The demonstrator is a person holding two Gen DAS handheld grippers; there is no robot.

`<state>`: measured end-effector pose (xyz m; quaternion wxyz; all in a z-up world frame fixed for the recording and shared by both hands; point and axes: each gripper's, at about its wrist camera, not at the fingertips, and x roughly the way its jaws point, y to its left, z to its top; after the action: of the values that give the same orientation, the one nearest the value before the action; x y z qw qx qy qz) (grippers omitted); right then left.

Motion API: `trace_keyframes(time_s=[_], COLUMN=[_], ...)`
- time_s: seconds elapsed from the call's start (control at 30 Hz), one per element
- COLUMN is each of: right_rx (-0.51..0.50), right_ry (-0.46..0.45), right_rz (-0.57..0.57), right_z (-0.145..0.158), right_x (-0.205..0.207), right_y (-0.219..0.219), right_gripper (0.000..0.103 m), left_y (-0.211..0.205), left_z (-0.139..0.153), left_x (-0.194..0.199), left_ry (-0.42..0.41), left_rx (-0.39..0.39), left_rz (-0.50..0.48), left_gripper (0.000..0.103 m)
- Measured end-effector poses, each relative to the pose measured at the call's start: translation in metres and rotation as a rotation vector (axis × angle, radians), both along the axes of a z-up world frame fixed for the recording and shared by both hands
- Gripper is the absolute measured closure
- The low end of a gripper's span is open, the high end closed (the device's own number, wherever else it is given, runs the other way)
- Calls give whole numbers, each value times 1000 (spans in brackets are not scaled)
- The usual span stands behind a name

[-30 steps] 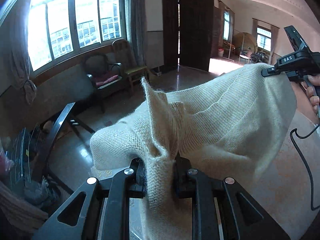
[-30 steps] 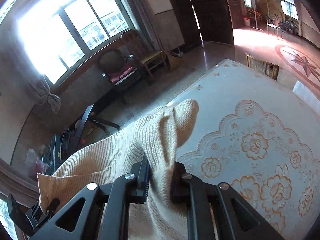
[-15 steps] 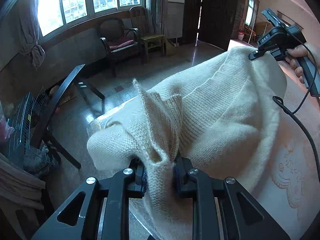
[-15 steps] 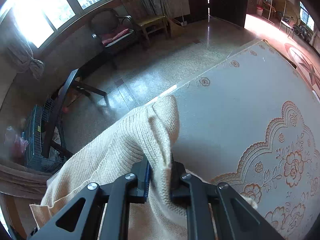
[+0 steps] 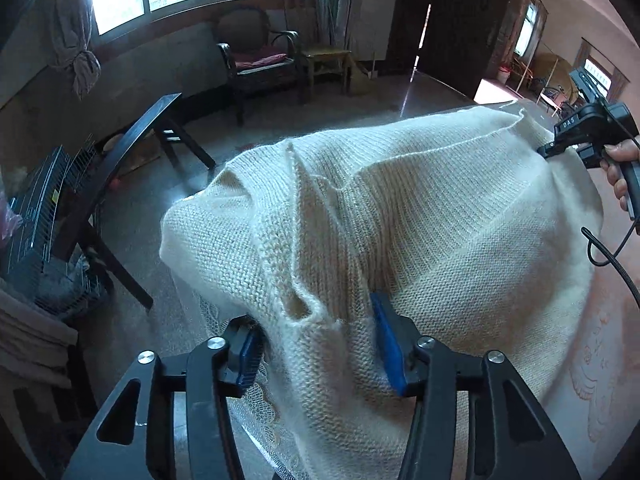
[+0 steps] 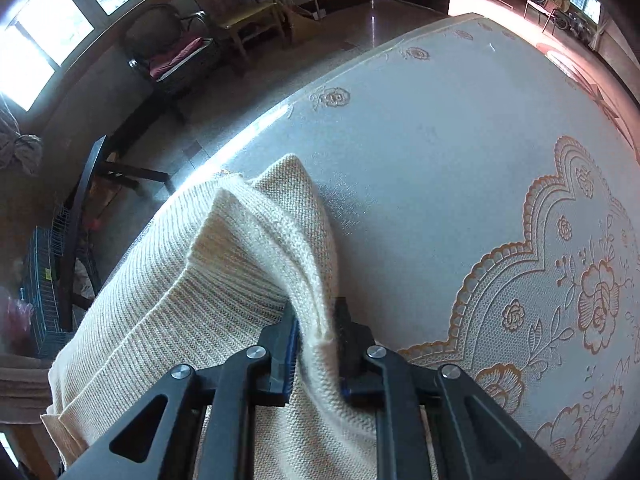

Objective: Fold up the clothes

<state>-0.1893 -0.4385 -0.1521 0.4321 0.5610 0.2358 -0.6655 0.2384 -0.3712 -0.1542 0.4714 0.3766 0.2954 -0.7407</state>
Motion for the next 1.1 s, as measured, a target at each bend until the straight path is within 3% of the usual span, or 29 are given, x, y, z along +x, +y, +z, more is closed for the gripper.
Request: trace_keyframes(time_s=[0.03, 0.1, 0.2, 0.33, 0.43, 0.67, 0.77, 1.0, 1.1], right_rx=[-6, -25, -114, -251, -241, -169, -157, -193, -195], right_ry=[-13, -23, -32, -40, -3, 84, 37, -98, -74], right_rz=[-1, 20, 13, -21, 37, 230, 324, 384, 391], right_z=[-2, 2, 21, 56, 74, 79, 68, 57, 57], right_x=[-2, -5, -12, -23, -11, 65, 106, 184, 211], right_y=[0, -1, 4, 19, 27, 62, 79, 121, 134], right_gripper=[79, 77, 76, 64, 56, 56, 56, 56, 56], left_y=[-2, -5, -9, -12, -10, 19, 27, 42, 49], left_z=[-2, -6, -5, -3, 2, 19, 27, 64, 76], left_x=[3, 13, 23, 36, 52, 73, 78, 65, 47], left_ry=[12, 58, 119, 170, 195, 148, 156, 110, 48], left_rx=[9, 49, 104, 179, 185, 113, 87, -64, -72], left_rz=[27, 70, 90, 117, 146, 126, 109, 41, 10], left_gripper=[30, 23, 22, 22, 22, 22, 22, 22, 22])
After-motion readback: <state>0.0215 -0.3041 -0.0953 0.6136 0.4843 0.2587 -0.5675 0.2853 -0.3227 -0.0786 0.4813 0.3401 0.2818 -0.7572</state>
